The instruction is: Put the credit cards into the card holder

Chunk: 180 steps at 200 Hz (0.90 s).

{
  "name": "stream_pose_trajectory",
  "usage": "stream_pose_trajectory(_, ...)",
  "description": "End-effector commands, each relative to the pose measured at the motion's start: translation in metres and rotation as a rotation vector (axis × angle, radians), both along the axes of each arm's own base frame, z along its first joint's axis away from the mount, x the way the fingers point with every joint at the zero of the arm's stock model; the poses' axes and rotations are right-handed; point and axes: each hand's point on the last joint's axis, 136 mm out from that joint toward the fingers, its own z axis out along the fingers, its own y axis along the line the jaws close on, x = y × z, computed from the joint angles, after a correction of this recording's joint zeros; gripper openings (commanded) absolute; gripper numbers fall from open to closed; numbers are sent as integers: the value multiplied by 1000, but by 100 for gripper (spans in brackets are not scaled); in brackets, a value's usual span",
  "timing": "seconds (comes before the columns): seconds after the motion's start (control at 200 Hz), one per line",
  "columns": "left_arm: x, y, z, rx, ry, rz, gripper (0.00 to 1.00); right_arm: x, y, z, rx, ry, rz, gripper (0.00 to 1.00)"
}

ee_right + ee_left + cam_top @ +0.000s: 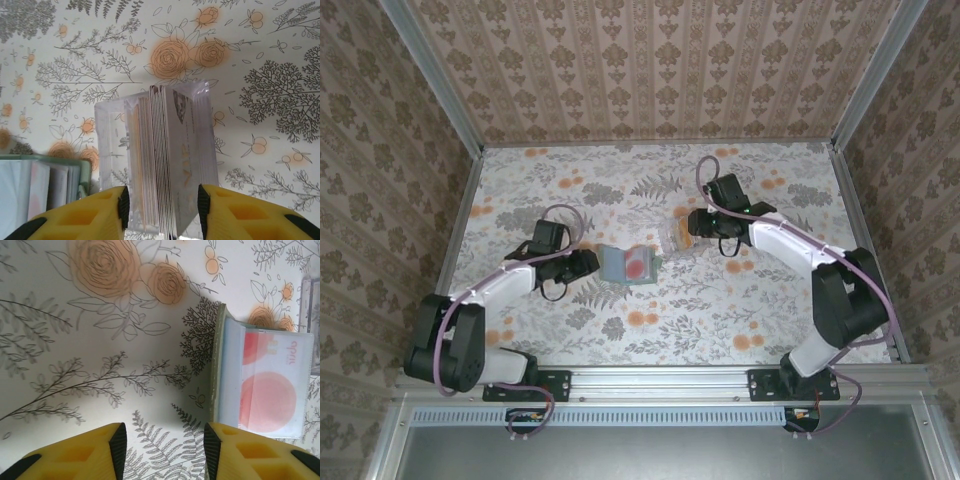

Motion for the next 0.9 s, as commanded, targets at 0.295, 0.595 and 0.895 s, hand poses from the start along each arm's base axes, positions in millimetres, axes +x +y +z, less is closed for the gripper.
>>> stream_pose_trajectory(0.295, -4, 28, 23, 67, -89, 55, 50, 22, 15, -18, -4, 61, 49, 47)
stream_pose_trajectory(0.595, 0, 23, 20, 51, -81, 41, 50, 23, 19, -20, 1, 80, 62, 47)
stream_pose_trajectory(0.895, 4, 21, 21, 46, -81, 38, 50, 20, 25, -3, 49, 51, 81, 45)
